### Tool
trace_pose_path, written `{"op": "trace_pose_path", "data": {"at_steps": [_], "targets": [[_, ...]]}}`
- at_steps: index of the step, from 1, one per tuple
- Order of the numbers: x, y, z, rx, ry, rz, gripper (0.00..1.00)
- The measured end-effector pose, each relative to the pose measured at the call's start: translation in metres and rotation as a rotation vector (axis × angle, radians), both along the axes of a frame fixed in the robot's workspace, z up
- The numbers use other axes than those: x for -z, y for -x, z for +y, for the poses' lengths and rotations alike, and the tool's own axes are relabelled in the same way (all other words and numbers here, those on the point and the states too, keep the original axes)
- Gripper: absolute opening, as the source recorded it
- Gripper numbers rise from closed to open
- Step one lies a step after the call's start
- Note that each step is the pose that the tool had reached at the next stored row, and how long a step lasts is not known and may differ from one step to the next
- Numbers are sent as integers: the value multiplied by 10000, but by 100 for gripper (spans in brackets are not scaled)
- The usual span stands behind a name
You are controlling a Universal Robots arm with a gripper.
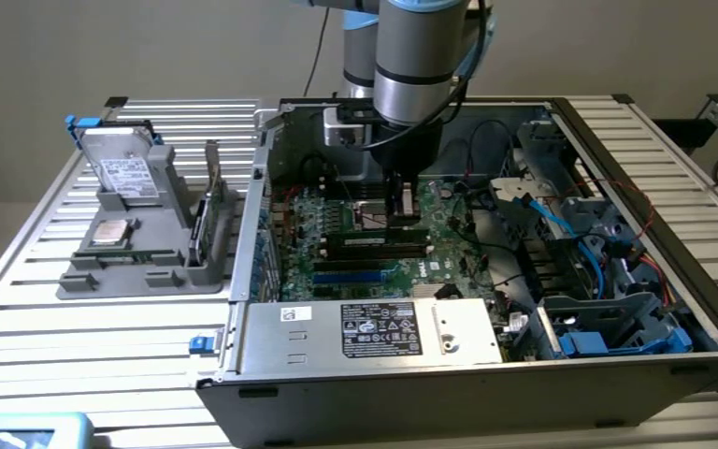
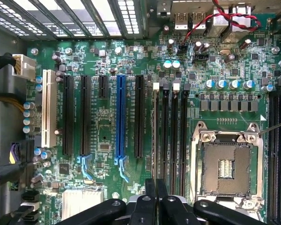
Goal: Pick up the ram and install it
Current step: 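Insert the ram into the slot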
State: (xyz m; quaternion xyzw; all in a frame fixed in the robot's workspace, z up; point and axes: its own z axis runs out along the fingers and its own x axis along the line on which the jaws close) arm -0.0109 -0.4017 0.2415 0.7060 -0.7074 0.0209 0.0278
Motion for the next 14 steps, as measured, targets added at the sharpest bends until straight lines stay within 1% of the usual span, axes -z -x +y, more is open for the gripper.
{"op": "trace_pose_path", "data": {"at_steps": [14], "targets": [[15,0,20,210,2,0,12]]}}
